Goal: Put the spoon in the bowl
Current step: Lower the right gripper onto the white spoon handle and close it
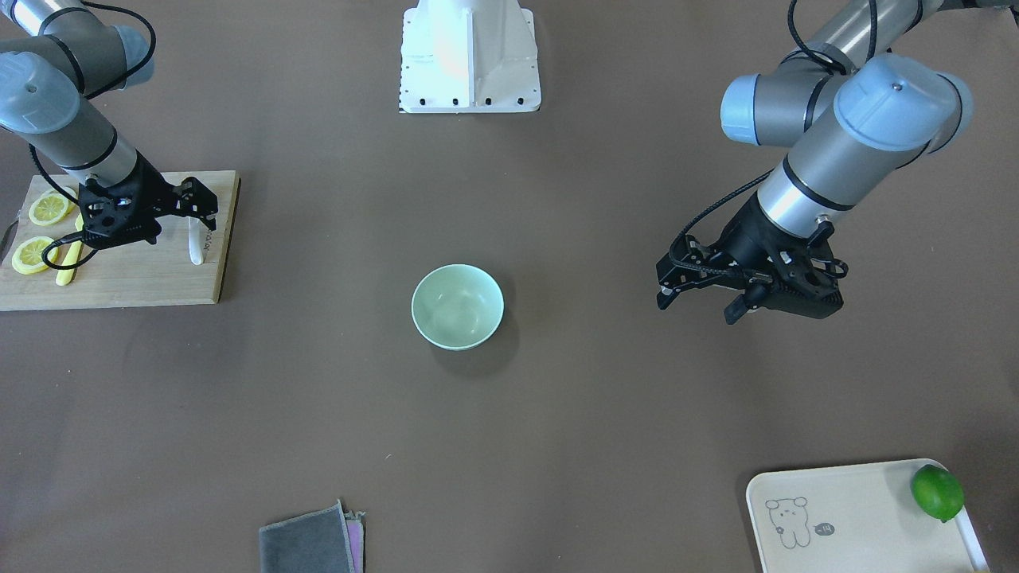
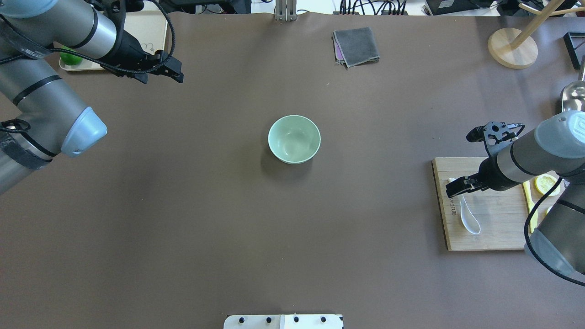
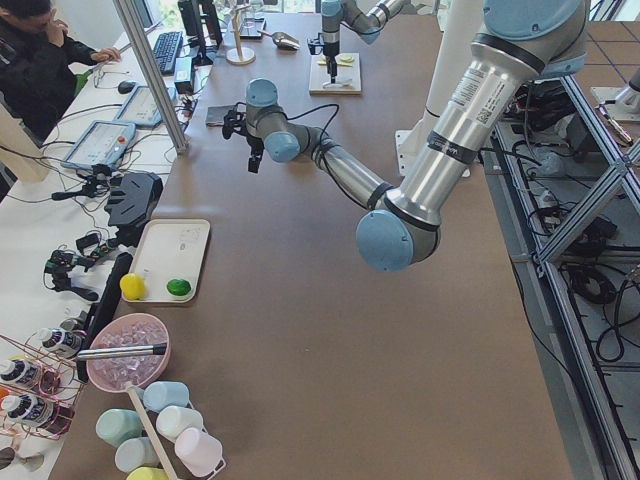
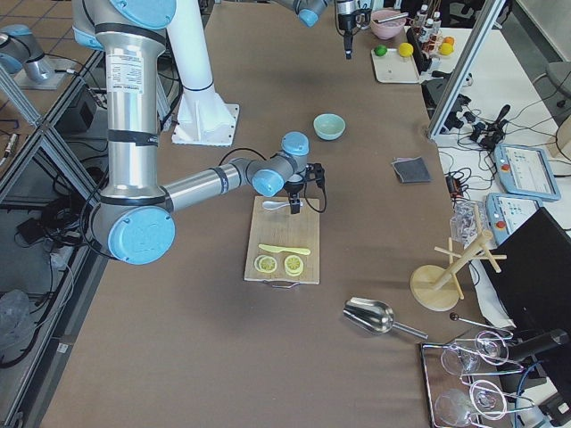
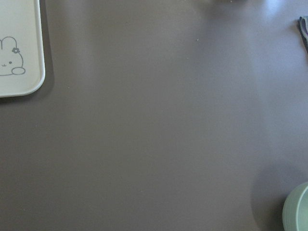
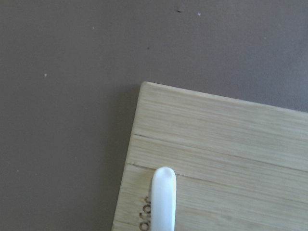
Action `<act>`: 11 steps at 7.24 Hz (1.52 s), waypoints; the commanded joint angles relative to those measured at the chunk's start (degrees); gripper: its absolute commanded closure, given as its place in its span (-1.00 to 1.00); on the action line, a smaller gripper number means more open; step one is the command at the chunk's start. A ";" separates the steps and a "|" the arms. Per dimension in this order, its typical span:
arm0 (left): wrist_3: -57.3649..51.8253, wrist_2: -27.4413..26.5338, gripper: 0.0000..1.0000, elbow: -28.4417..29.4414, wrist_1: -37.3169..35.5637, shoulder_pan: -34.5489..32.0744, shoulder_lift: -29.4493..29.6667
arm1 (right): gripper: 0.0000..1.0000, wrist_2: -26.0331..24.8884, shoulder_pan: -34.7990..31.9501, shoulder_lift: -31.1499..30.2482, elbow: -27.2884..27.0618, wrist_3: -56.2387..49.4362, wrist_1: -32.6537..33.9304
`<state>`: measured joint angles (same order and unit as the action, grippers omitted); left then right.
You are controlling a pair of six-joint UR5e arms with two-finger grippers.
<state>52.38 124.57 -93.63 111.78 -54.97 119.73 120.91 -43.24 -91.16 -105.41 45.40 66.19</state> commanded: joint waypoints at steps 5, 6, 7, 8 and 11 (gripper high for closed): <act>0.00 0.06 -0.97 0.29 -0.15 -0.05 0.51 | -0.50 -0.24 0.79 2.66 3.27 0.04 0.00; 0.00 0.15 -0.96 0.29 -0.15 0.04 0.51 | -0.09 -0.15 0.62 2.57 2.93 0.04 0.00; 0.00 0.15 -0.97 0.29 -0.15 0.04 0.51 | 0.10 0.37 0.44 2.57 2.49 0.04 0.00; 0.00 0.15 -0.97 0.29 -0.15 0.04 0.51 | 0.10 0.64 -0.08 2.40 1.88 0.04 0.08; 0.18 0.24 -0.97 0.20 -0.07 0.04 0.42 | 0.95 0.20 -0.09 1.69 1.17 0.04 0.08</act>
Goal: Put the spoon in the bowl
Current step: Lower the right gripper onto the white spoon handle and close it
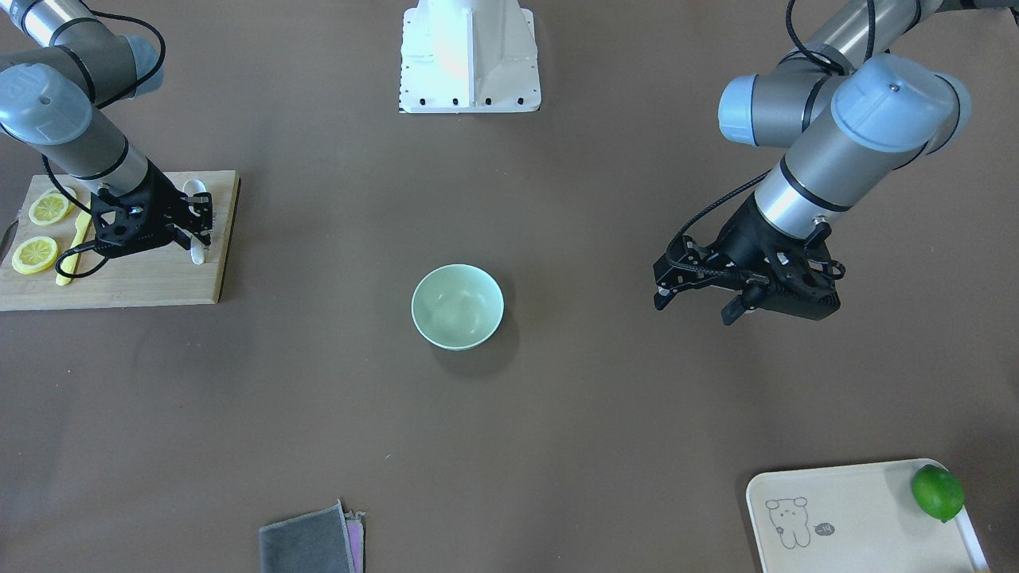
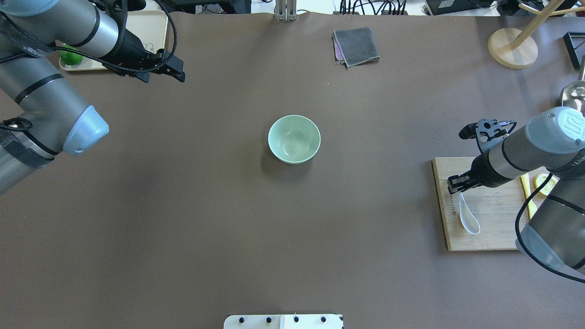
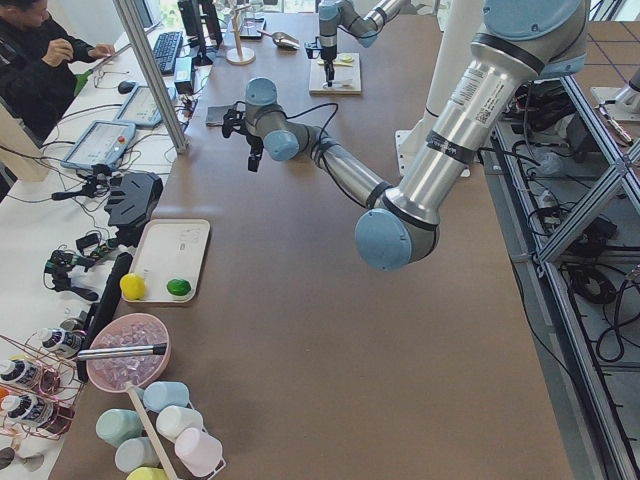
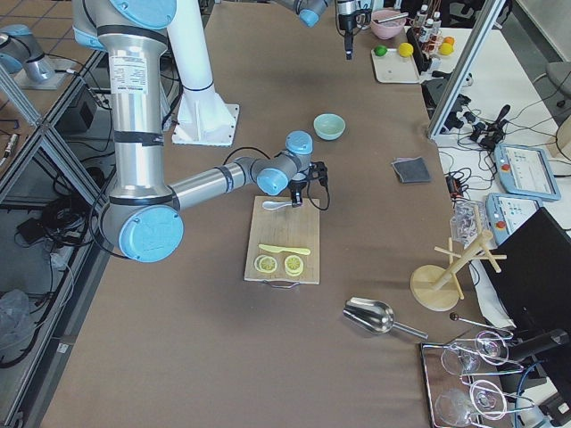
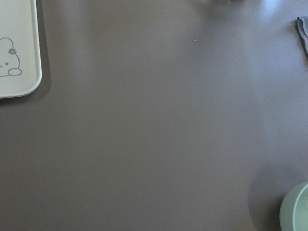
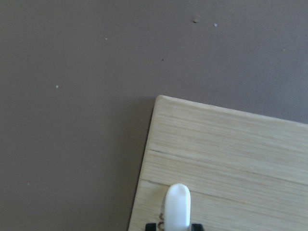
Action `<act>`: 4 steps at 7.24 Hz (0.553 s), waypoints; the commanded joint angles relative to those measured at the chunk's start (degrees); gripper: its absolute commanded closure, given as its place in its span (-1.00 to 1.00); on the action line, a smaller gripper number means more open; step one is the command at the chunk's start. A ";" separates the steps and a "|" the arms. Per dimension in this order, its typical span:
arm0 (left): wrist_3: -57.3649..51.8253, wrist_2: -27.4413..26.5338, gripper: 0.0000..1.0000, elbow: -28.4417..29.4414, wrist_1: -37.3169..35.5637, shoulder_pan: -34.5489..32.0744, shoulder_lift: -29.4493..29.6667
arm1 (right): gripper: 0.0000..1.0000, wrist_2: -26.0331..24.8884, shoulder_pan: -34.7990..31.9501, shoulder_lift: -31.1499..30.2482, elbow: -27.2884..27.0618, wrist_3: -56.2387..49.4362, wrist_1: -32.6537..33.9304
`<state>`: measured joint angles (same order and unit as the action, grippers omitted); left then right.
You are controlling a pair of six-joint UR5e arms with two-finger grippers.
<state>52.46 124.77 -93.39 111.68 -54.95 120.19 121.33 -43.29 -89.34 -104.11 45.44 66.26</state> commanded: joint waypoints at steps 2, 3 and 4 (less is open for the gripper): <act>0.36 0.03 -0.96 -0.13 0.12 0.02 -0.04 | 0.92 -0.48 -0.04 -0.22 -0.03 0.00 0.01; 0.54 0.03 -0.97 -0.13 0.21 0.02 -0.04 | 0.81 -0.48 -0.04 -0.22 -0.04 0.00 0.01; 0.54 0.03 -0.96 -0.13 0.12 0.02 -0.04 | 1.00 -0.04 -0.04 -0.14 -0.21 0.00 0.01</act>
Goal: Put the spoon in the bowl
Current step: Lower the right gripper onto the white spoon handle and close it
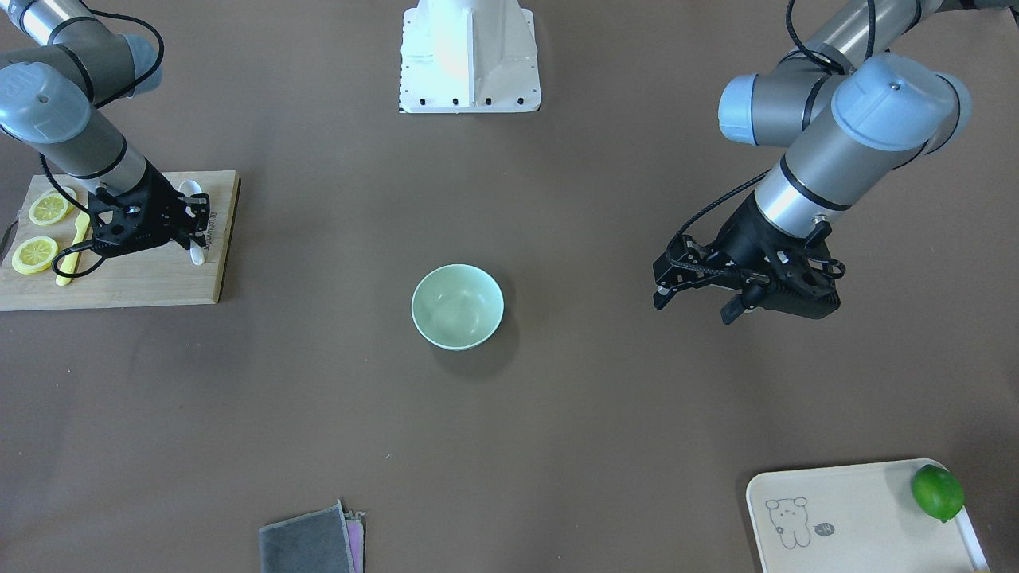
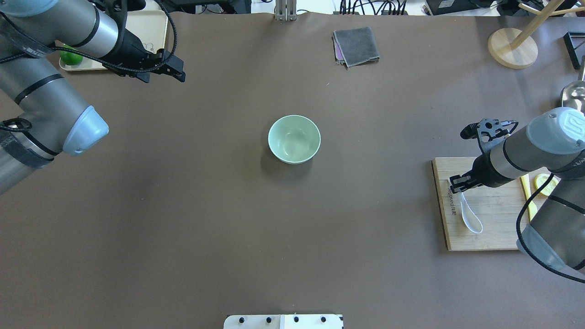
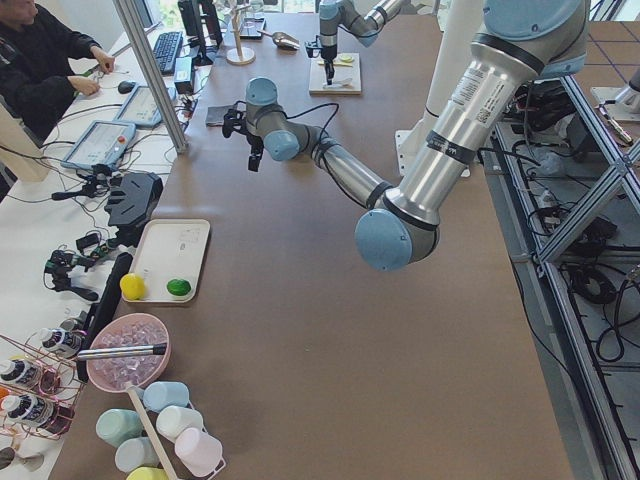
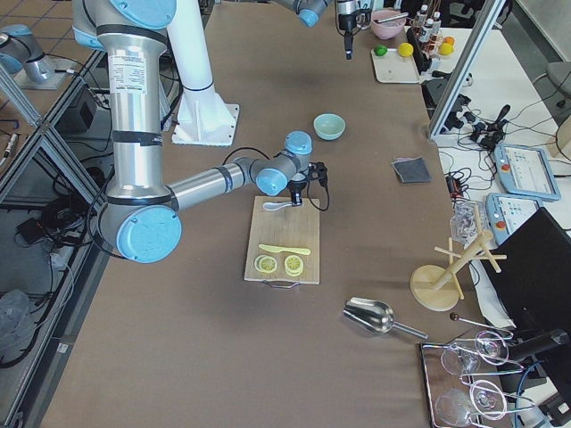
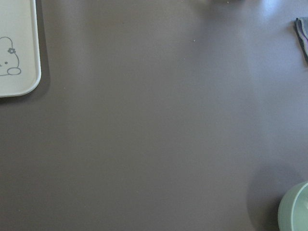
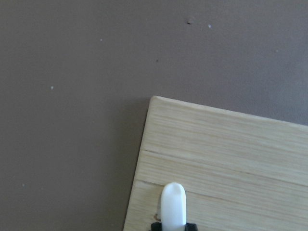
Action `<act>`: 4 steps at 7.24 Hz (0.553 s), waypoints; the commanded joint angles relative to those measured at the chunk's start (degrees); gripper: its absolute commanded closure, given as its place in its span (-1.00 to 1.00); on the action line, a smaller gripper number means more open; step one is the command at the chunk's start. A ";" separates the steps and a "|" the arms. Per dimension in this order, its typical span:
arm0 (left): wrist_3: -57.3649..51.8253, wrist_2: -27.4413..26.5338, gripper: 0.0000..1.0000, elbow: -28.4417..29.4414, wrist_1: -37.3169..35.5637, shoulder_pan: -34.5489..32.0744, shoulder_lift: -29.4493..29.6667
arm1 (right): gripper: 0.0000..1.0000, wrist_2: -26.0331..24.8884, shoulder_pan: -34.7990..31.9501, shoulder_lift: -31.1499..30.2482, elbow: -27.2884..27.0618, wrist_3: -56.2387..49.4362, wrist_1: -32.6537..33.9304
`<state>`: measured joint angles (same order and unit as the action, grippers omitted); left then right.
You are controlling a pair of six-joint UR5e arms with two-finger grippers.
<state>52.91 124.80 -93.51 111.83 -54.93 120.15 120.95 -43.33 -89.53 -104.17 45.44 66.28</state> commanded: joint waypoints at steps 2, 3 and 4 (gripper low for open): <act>0.08 0.00 -0.97 0.08 -0.03 0.00 0.00 | 1.00 1.13 -1.04 0.32 -1.82 0.00 0.42; 0.08 0.00 -0.97 0.08 -0.03 0.00 0.00 | 1.00 4.44 -3.92 0.58 -3.74 0.00 1.82; 0.08 0.00 -0.97 0.00 -0.03 0.00 0.00 | 1.00 6.91 -5.69 1.28 -6.03 0.09 4.18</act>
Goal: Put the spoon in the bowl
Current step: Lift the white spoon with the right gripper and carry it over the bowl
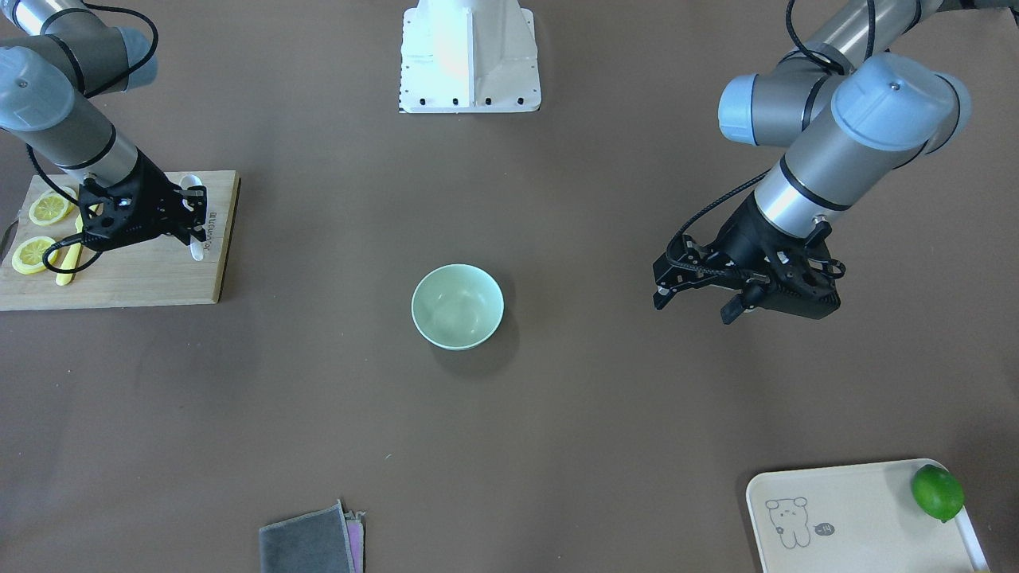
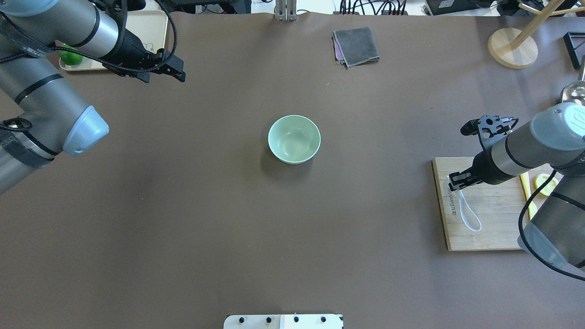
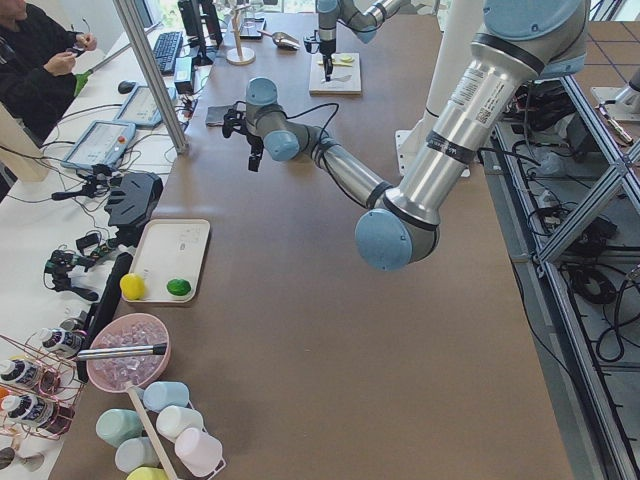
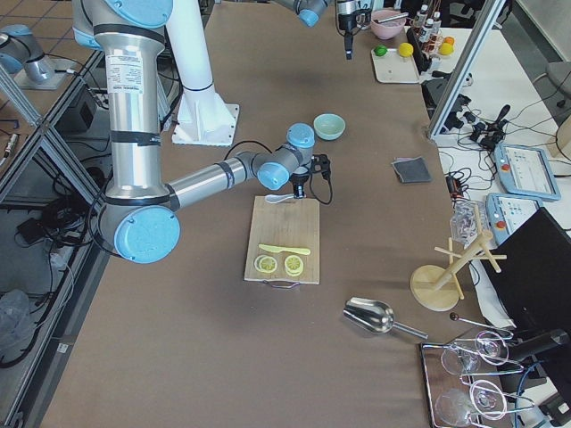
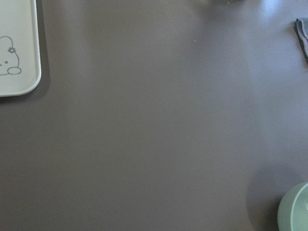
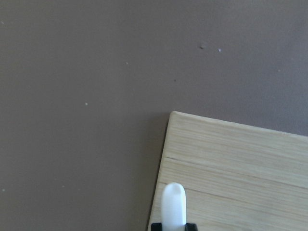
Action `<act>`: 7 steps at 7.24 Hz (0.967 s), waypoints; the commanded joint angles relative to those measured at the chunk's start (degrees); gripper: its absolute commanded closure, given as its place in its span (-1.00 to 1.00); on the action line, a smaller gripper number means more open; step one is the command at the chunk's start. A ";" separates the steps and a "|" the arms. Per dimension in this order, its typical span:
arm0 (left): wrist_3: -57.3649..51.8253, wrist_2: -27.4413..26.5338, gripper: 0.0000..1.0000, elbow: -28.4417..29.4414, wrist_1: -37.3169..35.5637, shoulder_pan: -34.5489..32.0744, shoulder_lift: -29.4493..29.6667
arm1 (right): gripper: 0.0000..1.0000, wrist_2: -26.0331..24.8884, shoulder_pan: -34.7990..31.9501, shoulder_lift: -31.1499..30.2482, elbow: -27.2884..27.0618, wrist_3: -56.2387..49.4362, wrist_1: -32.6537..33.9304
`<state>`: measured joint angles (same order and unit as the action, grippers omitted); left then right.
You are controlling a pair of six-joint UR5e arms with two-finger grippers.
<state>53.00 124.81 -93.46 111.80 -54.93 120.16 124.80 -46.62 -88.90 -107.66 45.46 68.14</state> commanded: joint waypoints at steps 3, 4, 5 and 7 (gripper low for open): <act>-0.09 0.00 -0.96 -0.32 0.35 -0.26 -0.54 | 1.00 0.03 -4.09 20.44 1.28 9.02 13.04; -0.61 -0.09 -0.96 -0.24 0.35 -0.35 -1.24 | 1.00 -3.82 -3.48 26.52 5.49 13.21 12.63; -1.22 0.00 -0.96 -0.32 0.70 -0.70 -2.29 | 1.00 -7.17 -2.43 33.45 11.28 16.21 12.37; -6.47 0.17 -0.96 -1.28 0.70 -3.85 -5.71 | 1.00 -16.57 2.21 43.25 22.79 19.56 7.66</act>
<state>49.50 124.88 -94.19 112.42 -56.90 116.56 113.30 -47.03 -51.50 -91.85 62.35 79.15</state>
